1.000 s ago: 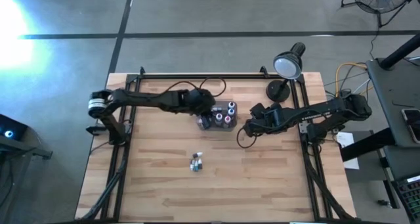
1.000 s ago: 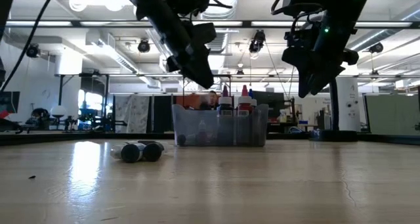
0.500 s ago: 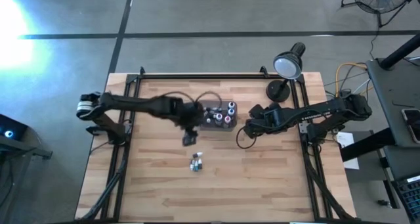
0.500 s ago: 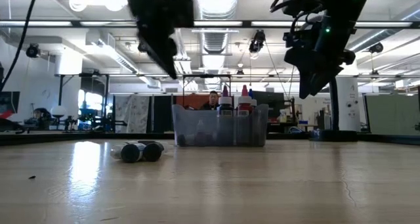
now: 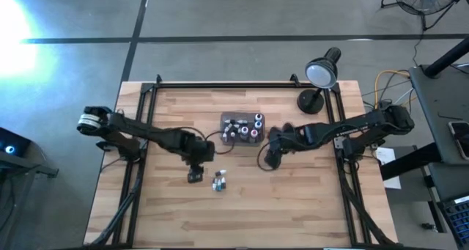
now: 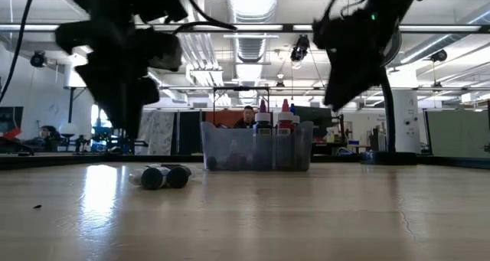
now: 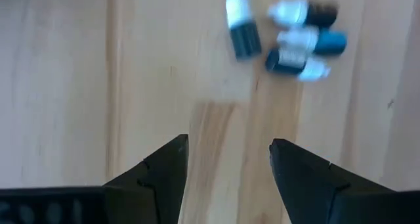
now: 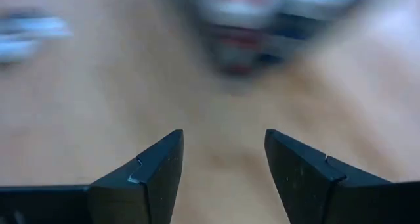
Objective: Pick & Place food coloring
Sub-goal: Put the small violet food coloring bottle into the bin
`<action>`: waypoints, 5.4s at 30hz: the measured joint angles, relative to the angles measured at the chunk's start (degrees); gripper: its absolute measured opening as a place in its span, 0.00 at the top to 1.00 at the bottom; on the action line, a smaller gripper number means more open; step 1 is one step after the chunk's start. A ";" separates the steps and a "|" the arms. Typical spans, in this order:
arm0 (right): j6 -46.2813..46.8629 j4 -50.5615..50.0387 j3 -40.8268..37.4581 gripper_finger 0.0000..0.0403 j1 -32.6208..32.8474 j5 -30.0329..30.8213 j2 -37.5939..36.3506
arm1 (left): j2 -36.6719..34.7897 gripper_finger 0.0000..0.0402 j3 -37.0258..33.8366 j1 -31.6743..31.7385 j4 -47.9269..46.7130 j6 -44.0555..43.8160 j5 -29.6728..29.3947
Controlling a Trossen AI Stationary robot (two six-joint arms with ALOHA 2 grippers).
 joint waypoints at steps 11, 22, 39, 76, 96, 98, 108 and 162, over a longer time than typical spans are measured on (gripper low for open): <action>-8.87 13.26 11.93 0.48 5.29 -11.06 14.89 | -15.61 0.53 -15.05 -3.94 5.03 -3.46 -5.66; -18.95 -0.89 34.34 0.49 5.35 -11.72 35.95 | -31.62 0.53 -25.09 -4.13 5.94 -11.96 -9.66; -36.98 -3.70 51.51 0.49 4.69 -9.54 50.53 | -35.63 0.53 -27.02 -4.17 10.70 -17.16 -15.71; -34.91 -6.51 54.44 0.84 2.76 -14.09 53.58 | -35.58 0.53 -27.02 -4.15 13.70 -17.88 -22.70; 2.91 -27.36 53.94 0.71 -7.70 7.49 32.72 | -34.51 0.53 -27.42 -3.63 20.81 -17.19 -22.66; 2.94 -27.05 53.78 0.65 -9.25 5.54 33.04 | -33.19 0.53 -27.59 -3.17 22.03 -17.76 -21.33; 2.21 -30.44 57.12 0.47 -2.22 5.38 29.58 | -22.14 0.53 -28.15 -3.89 35.90 -9.83 -8.46; 57.62 -55.98 30.40 0.47 25.38 -1.06 25.80 | 19.86 0.63 12.43 -22.21 2.46 -78.99 -22.09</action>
